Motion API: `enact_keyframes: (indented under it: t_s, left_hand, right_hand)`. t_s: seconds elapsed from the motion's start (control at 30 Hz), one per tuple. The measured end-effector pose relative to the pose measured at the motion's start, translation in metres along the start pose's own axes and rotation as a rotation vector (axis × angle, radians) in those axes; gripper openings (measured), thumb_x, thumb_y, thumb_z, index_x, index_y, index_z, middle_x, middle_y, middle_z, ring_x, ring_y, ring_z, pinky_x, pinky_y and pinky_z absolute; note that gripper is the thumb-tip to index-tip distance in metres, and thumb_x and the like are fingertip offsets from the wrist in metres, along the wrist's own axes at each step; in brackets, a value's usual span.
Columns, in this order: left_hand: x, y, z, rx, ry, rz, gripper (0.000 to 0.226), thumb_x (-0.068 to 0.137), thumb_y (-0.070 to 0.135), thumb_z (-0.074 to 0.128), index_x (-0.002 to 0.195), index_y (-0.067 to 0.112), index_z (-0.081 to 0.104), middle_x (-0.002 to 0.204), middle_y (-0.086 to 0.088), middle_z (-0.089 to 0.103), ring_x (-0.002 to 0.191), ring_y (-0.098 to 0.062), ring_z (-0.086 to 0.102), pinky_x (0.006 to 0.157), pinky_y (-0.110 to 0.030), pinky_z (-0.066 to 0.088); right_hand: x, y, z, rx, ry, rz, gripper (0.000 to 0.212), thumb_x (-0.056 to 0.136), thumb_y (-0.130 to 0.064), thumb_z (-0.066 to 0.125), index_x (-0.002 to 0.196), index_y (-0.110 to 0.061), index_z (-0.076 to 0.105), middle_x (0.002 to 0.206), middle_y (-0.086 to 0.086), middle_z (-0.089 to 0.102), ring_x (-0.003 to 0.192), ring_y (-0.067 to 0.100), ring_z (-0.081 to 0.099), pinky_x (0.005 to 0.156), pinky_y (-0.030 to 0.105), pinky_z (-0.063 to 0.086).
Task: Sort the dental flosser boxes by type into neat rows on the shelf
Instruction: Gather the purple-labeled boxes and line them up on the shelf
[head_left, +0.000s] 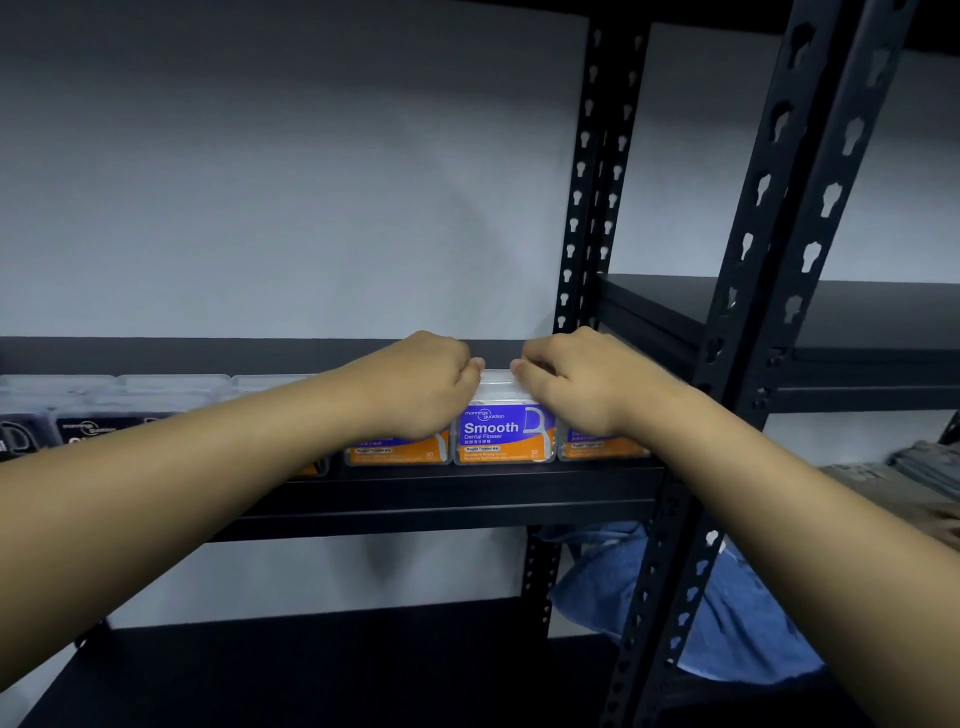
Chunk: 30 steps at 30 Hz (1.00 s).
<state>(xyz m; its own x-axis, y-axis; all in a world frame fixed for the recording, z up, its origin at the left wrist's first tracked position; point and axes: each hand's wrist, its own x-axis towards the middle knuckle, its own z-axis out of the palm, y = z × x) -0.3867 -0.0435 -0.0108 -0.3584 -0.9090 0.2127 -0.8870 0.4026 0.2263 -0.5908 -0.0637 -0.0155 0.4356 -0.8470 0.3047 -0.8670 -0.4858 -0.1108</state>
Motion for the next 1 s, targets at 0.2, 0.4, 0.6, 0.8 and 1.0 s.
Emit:
enact_keyframes:
  t_s: [0.2,0.4,0.6,0.8,1.0]
  left_hand:
    - [-0.003,0.002,0.0,-0.004,0.015,-0.008,0.029,0.105,0.045,0.036,0.102,0.02,0.051,0.096,0.004,0.055,0.078,-0.008,0.055,0.057,-0.021,0.042]
    - [-0.006,0.001,0.0,-0.029,0.011,-0.019,0.033,0.105,0.046,0.038,0.107,0.018,0.055,0.101,0.003,0.06,0.085,-0.01,0.059,0.06,-0.021,0.047]
    - [-0.008,0.004,0.0,0.002,0.043,-0.01,0.034,0.105,0.046,0.039,0.104,0.016,0.055,0.101,0.001,0.062,0.086,-0.012,0.061,0.06,-0.022,0.046]
    - [-0.008,0.005,0.001,0.0,0.051,-0.017,0.034,0.104,0.047,0.039,0.102,0.017,0.055,0.096,0.002,0.061,0.079,-0.011,0.059,0.058,-0.023,0.044]
    - [-0.007,0.004,0.003,-0.054,0.085,-0.012,0.028,0.104,0.044,0.044,0.099,0.019,0.055,0.087,0.009,0.055,0.075,-0.008,0.056,0.054,-0.021,0.04]
  right_hand:
    - [-0.004,-0.003,-0.002,-0.014,-0.003,-0.007,0.033,0.107,-0.049,0.04,0.088,-0.026,0.054,0.079,-0.011,0.058,0.075,0.006,0.059,0.058,0.025,0.037]
    - [-0.009,-0.007,-0.005,-0.012,-0.009,-0.007,0.028,0.108,-0.048,0.04,0.102,-0.024,0.054,0.095,-0.005,0.066,0.088,0.013,0.064,0.06,0.026,0.041]
    - [-0.011,-0.008,-0.005,-0.004,-0.016,0.017,0.029,0.107,-0.049,0.042,0.097,-0.024,0.053,0.081,-0.012,0.057,0.073,0.002,0.058,0.057,0.023,0.037]
    - [-0.011,-0.008,-0.004,0.008,-0.008,0.025,0.031,0.107,-0.049,0.043,0.094,-0.023,0.055,0.082,-0.009,0.061,0.077,0.006,0.062,0.058,0.025,0.038]
    - [-0.009,-0.01,-0.004,0.036,-0.029,0.026,0.028,0.108,-0.045,0.044,0.095,-0.022,0.054,0.082,-0.012,0.058,0.079,0.005,0.061,0.057,0.024,0.039]
